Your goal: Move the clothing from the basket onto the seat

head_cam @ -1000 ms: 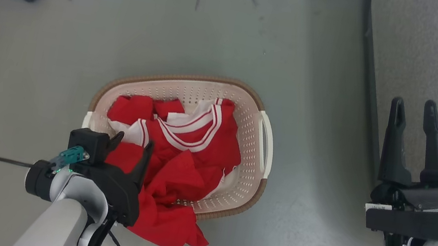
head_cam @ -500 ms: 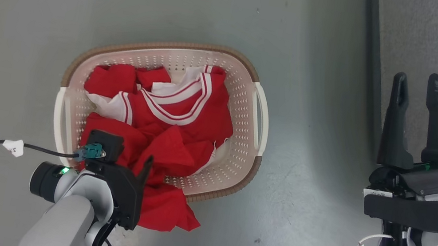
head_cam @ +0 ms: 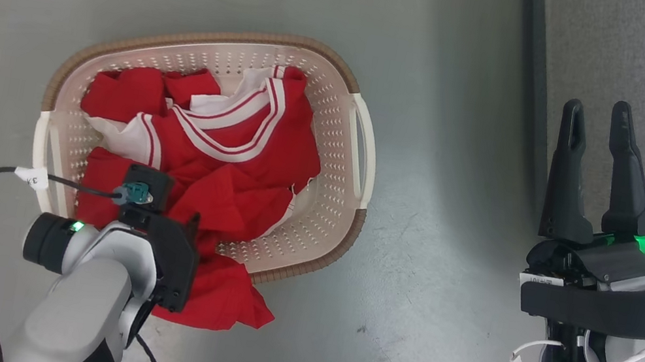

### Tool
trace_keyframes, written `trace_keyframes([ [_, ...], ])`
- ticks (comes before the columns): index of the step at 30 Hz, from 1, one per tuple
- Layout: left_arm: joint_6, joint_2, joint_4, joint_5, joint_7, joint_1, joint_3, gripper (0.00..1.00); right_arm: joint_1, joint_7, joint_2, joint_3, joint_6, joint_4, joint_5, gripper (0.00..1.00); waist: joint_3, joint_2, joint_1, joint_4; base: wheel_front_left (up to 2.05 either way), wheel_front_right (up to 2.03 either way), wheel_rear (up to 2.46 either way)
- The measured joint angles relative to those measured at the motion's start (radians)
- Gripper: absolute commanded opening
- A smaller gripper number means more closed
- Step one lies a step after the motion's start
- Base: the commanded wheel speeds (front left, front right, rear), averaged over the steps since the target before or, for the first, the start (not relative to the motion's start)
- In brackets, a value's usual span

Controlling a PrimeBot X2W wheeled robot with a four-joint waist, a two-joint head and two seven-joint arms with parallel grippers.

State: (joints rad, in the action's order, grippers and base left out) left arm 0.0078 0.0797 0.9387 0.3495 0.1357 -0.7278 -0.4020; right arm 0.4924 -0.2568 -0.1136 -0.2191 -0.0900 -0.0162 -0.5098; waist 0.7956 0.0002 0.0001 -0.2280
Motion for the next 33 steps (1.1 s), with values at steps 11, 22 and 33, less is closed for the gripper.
trace_keyframes([
  [11, 0.053, -0.004, 0.097, -0.072, 0.076, -0.077, -0.064, 1.00, 0.010, 0.000, 0.004, 0.010, -0.013, 0.019, 0.002, 1.00, 0.018, -0.0002, 0.0000, -0.021, 0.00, 0.00, 0.00],
  [22, 0.070, -0.009, 0.198, -0.106, 0.204, -0.110, -0.099, 0.82, 0.010, 0.000, 0.010, 0.017, -0.016, 0.022, 0.011, 1.00, 0.011, -0.0003, -0.0001, -0.024, 0.00, 0.00, 0.00],
  [33, 0.026, -0.021, 0.205, -0.094, 0.220, -0.120, -0.099, 0.00, 0.009, 0.000, 0.014, 0.026, -0.024, 0.026, 0.020, 1.00, -0.002, -0.0003, -0.0002, -0.018, 0.00, 0.00, 0.00],
])
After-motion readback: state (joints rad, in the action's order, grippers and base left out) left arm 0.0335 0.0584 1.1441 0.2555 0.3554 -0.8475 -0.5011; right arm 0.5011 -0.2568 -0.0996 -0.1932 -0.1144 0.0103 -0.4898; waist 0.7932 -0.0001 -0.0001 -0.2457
